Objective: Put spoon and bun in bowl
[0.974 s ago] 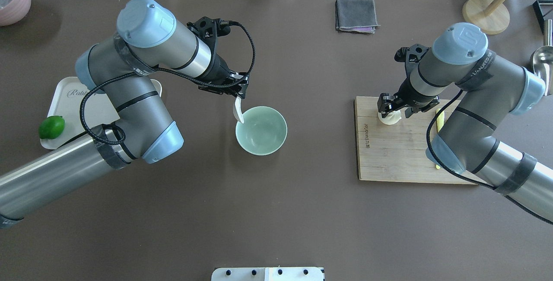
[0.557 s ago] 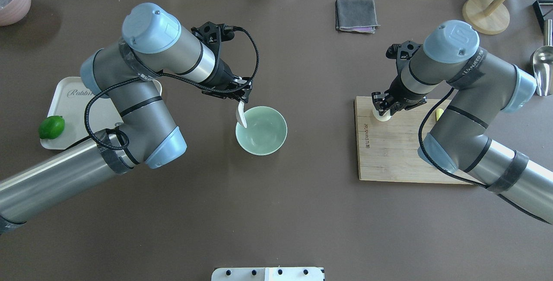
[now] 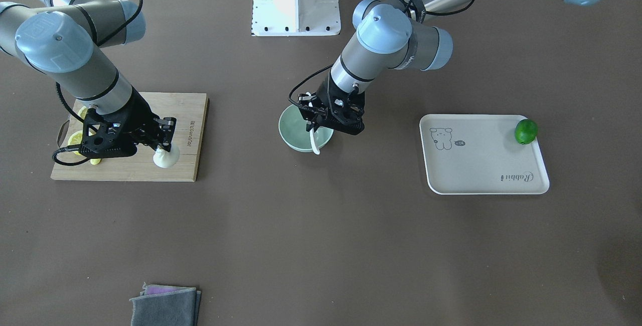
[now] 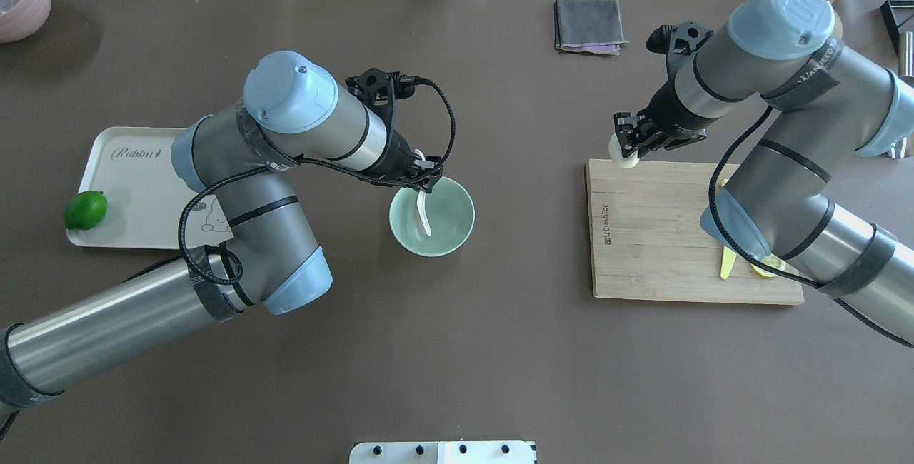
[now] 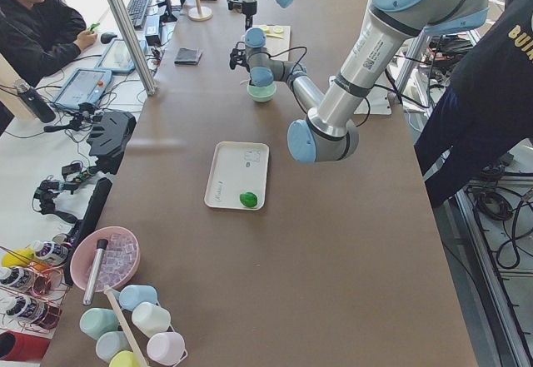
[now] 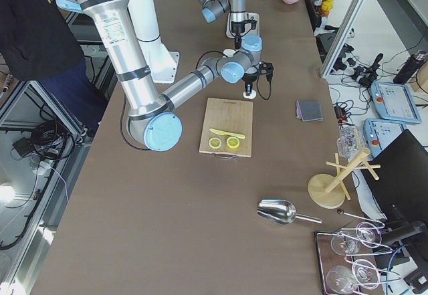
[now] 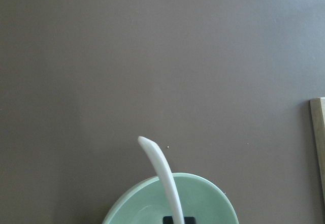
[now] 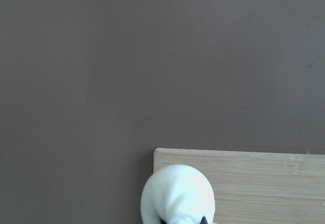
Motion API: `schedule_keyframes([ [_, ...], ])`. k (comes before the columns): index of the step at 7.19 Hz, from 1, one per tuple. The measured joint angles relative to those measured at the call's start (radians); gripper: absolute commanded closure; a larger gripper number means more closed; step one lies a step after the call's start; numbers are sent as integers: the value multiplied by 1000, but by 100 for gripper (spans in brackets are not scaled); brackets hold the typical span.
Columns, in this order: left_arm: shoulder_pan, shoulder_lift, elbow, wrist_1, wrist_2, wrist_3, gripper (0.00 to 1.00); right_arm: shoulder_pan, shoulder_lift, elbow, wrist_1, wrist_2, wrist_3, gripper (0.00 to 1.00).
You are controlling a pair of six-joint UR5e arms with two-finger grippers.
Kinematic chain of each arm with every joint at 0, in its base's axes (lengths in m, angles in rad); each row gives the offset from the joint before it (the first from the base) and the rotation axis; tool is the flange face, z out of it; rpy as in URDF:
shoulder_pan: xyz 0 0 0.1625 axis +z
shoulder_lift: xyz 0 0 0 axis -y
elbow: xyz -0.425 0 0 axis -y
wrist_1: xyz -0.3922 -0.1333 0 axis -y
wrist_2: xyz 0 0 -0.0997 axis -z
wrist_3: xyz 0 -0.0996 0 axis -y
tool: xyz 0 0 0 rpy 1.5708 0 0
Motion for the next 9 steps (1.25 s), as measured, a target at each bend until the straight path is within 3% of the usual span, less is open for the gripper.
schedule_keyframes([
  [2,5,3,6,0,1,2,100,8,8,8,1,2,1,100],
  [3,6,1,9,0,2,2,43,9,16,8,-2,2,4,100],
  [4,5,-6,13,4,3,1,14,10,20,8,-3,2,9,100],
  [5,3,-18,25,7,7,0,3,10,22,8,-4,2,11,100],
  [9,-43,-40,50,8,12,14,2,-11,73,8,-8,0,93,100],
])
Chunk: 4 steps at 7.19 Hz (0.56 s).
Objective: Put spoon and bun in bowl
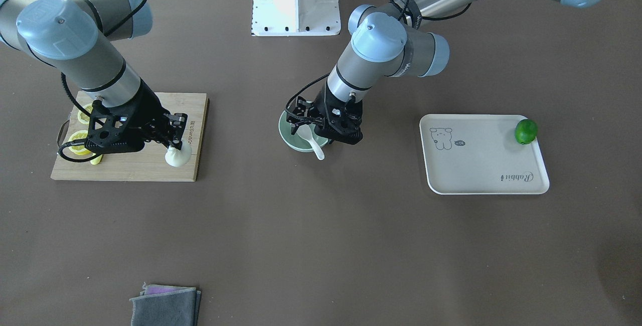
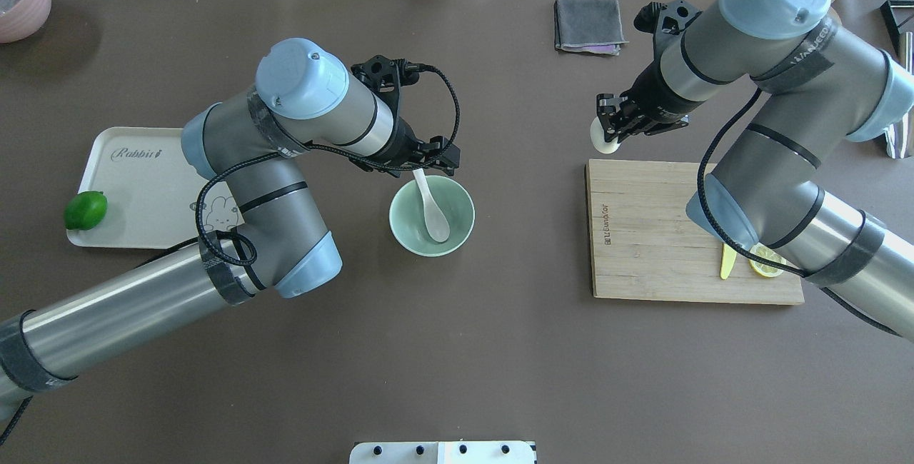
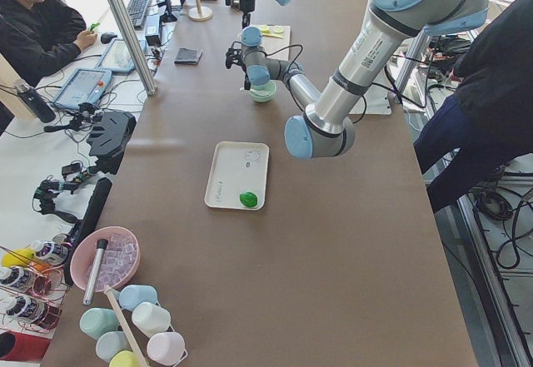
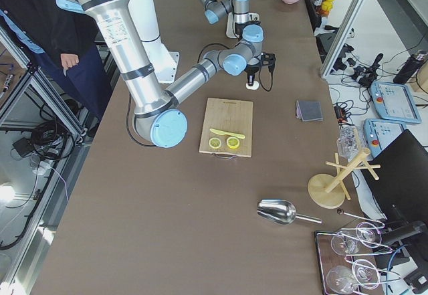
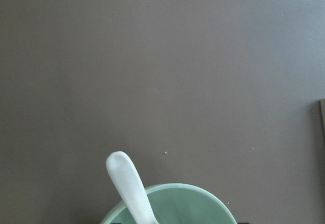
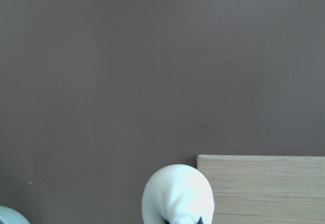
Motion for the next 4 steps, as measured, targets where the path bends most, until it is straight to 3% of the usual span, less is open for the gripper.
schedule_keyframes([
  [2,-108,14,-2,34,-38,97,2,-48,69,0,-5,-14,92,100],
  [4,-285,89,-77,225,-93,466,2,-101,144,-9,-34,-56,128,100],
])
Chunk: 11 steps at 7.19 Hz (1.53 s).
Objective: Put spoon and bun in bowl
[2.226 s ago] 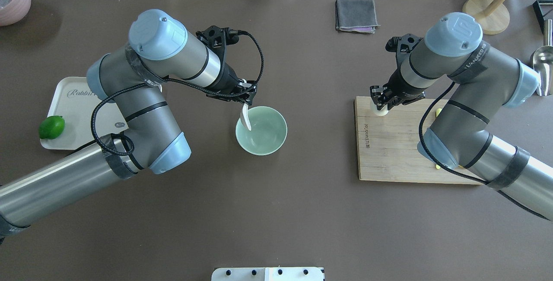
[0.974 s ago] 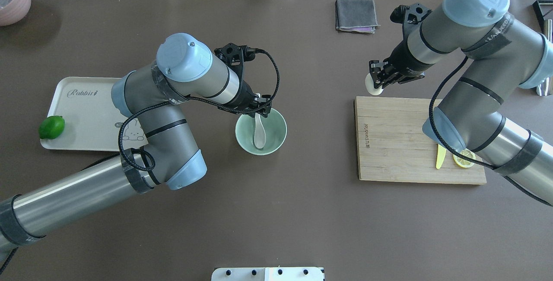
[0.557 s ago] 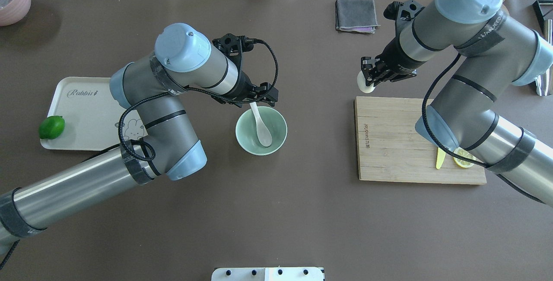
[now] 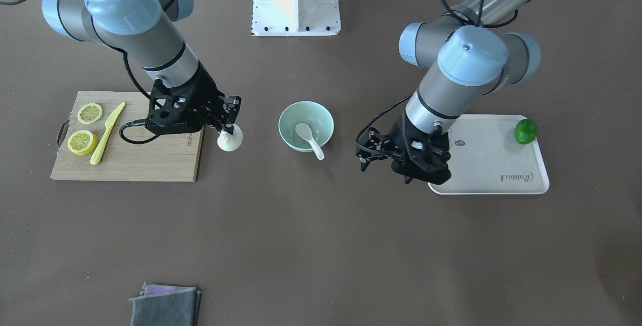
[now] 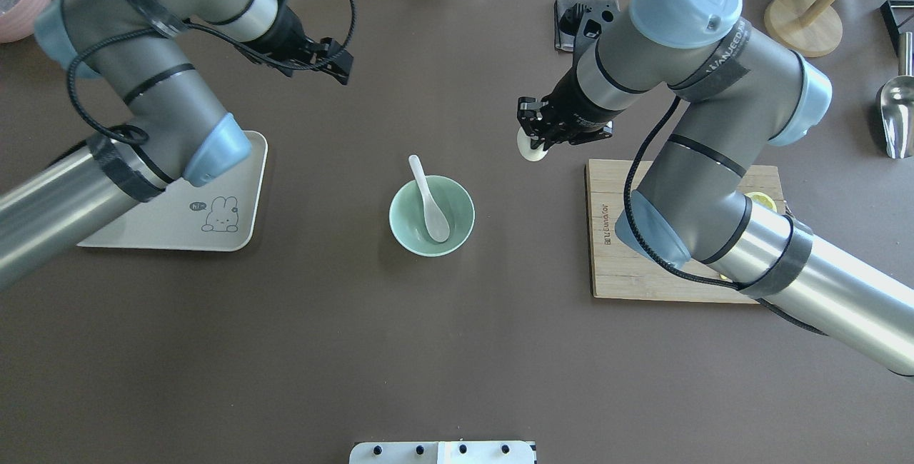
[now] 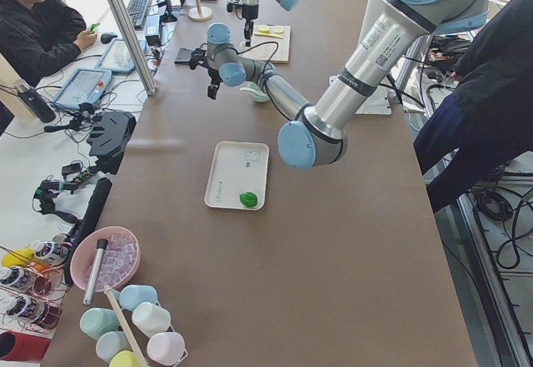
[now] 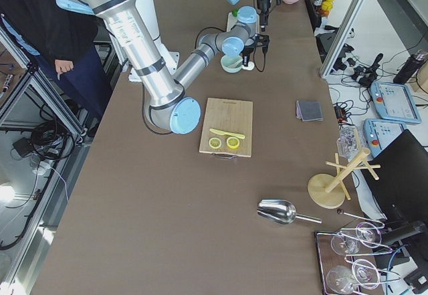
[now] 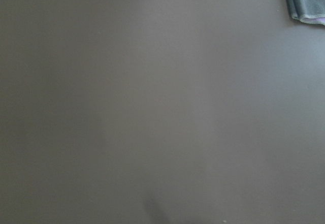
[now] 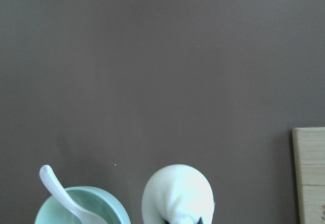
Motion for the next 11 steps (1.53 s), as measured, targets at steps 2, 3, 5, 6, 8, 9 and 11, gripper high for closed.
schedule_keyframes([
  [2,-148,115,-111,99,-12,227,2,-49,66,-33,-6,-49,1,100],
  [3,-193,142,-130,120,-13,260,2,-67,116,-77,-5,-62,-1,100],
  [5,-233,183,-144,108,-10,275,2,-117,197,-169,30,-120,-9,100],
  [6,-239,191,-145,92,-9,273,2,-141,205,-192,56,-136,-11,100],
  [8,-242,188,-145,82,-8,271,2,-173,202,-206,73,-143,-14,74],
  [9,-242,185,-143,83,-7,272,2,-182,197,-207,71,-141,-12,1],
  [11,-242,184,-141,84,-6,281,2,-191,185,-203,54,-135,-9,0],
])
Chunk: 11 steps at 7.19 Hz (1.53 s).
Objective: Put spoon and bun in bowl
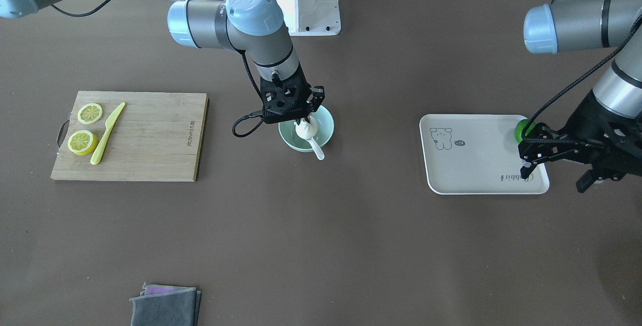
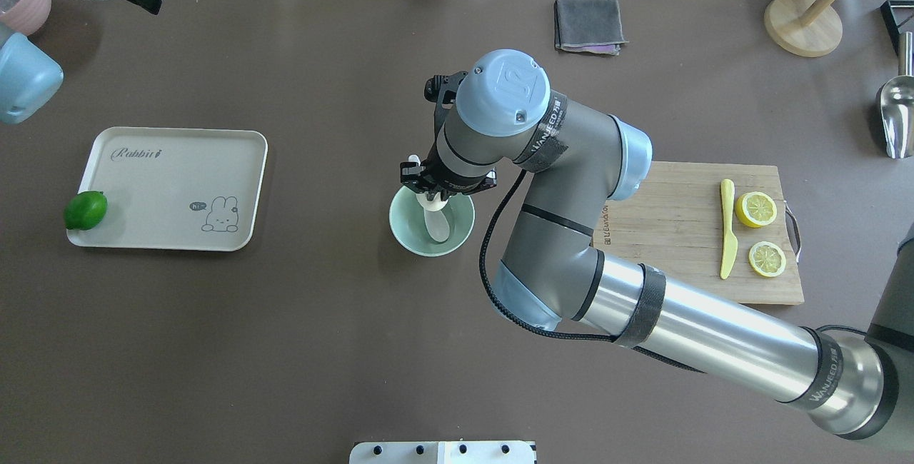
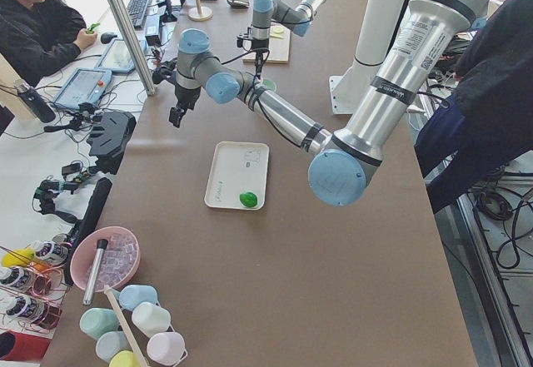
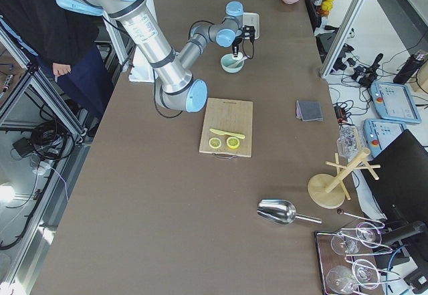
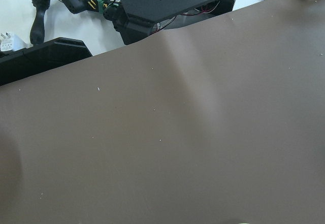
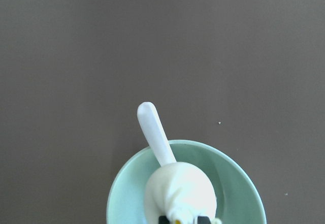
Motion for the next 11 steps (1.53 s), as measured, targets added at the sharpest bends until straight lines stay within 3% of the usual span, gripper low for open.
schedule_keyframes([
  [2,-1,18,0,1,2,3,2,38,-13,13,-40,54,-27,0],
  [4,-16,41,1,14,2,6,2,117,-80,109,-135,121,-167,0],
  [6,-75,45,-14,100,2,107,2,289,-288,252,-182,232,-391,0],
  [7,-125,54,-21,154,1,199,2,390,-401,276,-187,273,-549,0],
  [9,-248,91,-25,254,-27,320,2,591,-569,225,-175,312,-787,0],
  [11,-339,173,-26,320,-81,344,2,787,-651,116,-165,405,-956,0],
])
